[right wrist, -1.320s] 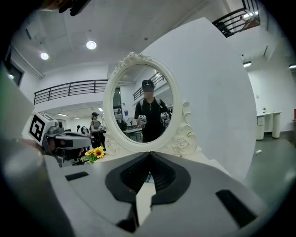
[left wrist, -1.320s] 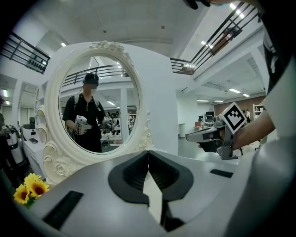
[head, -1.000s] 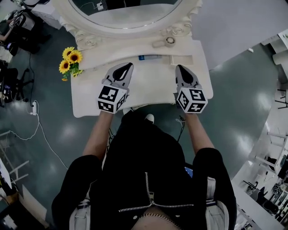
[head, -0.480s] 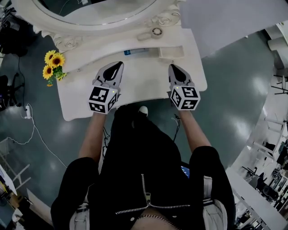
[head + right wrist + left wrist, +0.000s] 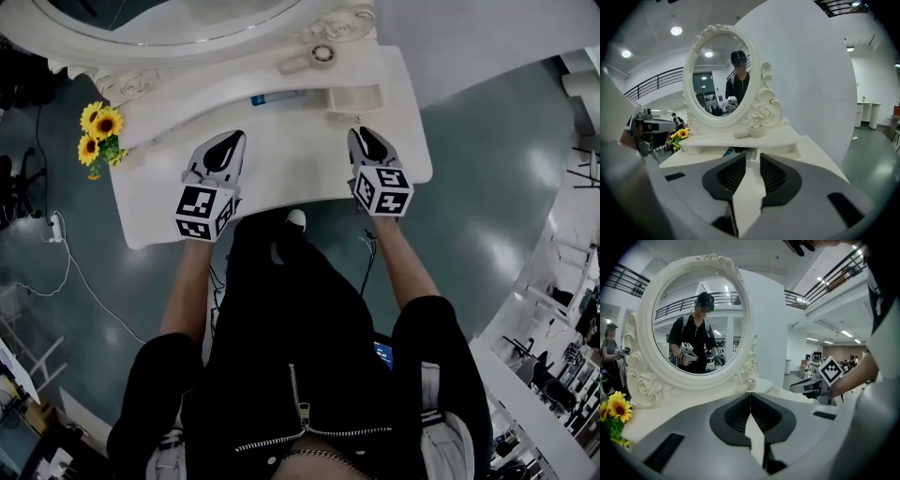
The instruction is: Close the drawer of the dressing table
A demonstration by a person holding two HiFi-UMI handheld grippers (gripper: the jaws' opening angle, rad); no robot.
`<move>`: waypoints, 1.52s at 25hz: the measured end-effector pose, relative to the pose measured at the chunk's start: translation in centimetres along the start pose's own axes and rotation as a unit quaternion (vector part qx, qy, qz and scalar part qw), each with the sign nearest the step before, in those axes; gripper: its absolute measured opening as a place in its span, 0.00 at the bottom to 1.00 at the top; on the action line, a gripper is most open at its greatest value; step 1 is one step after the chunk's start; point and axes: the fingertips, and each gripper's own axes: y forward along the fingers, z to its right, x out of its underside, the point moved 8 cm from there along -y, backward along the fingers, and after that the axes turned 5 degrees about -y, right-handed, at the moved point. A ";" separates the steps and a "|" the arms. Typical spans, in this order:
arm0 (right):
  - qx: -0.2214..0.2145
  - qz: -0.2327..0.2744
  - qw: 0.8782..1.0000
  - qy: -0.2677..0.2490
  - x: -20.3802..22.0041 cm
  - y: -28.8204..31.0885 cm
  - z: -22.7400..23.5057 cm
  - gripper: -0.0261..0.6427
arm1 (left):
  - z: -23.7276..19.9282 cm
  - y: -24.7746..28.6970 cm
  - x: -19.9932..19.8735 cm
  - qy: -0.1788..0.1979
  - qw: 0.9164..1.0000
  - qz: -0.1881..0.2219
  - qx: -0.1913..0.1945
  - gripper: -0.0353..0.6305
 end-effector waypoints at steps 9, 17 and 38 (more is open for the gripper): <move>0.017 -0.060 0.998 0.002 2.6 3.2 2.4 0.32 | -1.6 -0.1 0.5 -0.011 1.000 -0.010 -0.019 0.09; 0.029 -0.107 0.994 0.011 4.2 6.1 4.2 0.35 | -2.9 -0.4 1.0 -0.020 0.999 -0.021 -0.034 0.09; -0.009 -0.161 0.976 0.147 6.6 9.7 7.6 0.21 | -4.4 -1.0 1.5 -0.038 0.997 -0.030 -0.067 0.09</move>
